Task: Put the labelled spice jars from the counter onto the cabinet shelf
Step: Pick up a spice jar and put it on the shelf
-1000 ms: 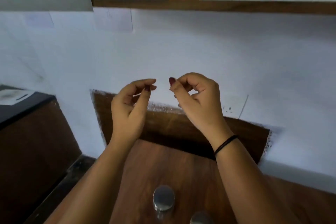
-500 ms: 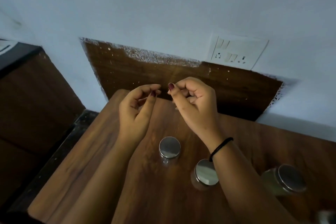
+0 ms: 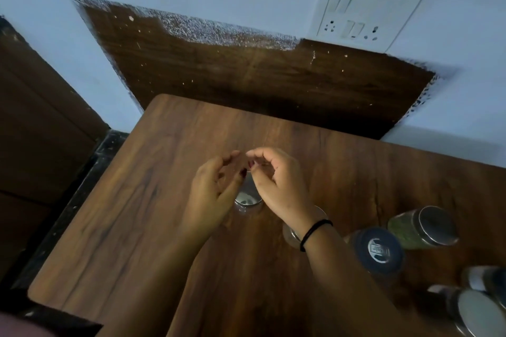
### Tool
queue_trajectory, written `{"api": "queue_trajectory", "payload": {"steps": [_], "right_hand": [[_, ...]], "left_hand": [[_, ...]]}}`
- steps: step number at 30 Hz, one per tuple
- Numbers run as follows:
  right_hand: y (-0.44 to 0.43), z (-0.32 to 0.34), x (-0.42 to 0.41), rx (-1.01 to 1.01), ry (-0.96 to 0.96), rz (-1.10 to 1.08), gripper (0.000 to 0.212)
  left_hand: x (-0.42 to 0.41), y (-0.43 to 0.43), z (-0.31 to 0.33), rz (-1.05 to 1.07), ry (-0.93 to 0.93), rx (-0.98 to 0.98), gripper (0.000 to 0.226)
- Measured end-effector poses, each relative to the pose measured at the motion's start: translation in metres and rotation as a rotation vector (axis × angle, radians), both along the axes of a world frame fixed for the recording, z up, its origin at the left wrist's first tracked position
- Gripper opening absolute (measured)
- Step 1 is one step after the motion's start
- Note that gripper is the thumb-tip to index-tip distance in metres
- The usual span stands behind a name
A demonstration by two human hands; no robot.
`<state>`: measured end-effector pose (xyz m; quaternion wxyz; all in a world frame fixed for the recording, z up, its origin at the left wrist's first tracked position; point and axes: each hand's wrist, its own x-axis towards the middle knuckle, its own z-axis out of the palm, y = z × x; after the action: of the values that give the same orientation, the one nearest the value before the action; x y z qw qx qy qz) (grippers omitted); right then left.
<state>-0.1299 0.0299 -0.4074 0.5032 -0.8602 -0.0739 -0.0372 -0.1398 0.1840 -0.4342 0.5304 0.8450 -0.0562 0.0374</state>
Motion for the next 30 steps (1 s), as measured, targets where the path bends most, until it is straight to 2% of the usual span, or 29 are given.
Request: {"api": "queue_trajectory", "payload": {"steps": [4,6,10,15,21,24,30], "right_hand": [[0.002,-0.029,-0.003,-0.187,0.301,-0.002,0.046],[0.002,-0.039,-0.003,-0.214,0.396,0.004,0.049],[0.003,-0.056,0.0,-0.211,0.496,-0.009,0.047],[0.0,-0.061,0.004,-0.154,0.456,-0.056,0.041],[-0.015,-0.036,0.011,-0.028,0.353,-0.145,0.034],[-0.023,-0.019,0.013,0.017,0.295,-0.138,0.033],[-0.036,0.019,0.012,0.114,0.177,-0.118,0.03]], "left_hand": [[-0.008,-0.002,-0.043,-0.01,0.266,0.146,0.087],[-0.012,-0.004,-0.066,-0.005,0.314,0.199,0.095],[-0.012,-0.007,-0.1,0.007,0.335,0.162,0.087],[-0.007,-0.015,-0.096,0.021,0.227,0.065,0.061],[0.005,-0.004,-0.067,0.035,0.193,-0.027,0.077],[0.015,-0.003,-0.042,0.03,0.177,-0.069,0.074],[0.025,-0.004,0.026,-0.044,0.021,-0.184,0.077]]}}
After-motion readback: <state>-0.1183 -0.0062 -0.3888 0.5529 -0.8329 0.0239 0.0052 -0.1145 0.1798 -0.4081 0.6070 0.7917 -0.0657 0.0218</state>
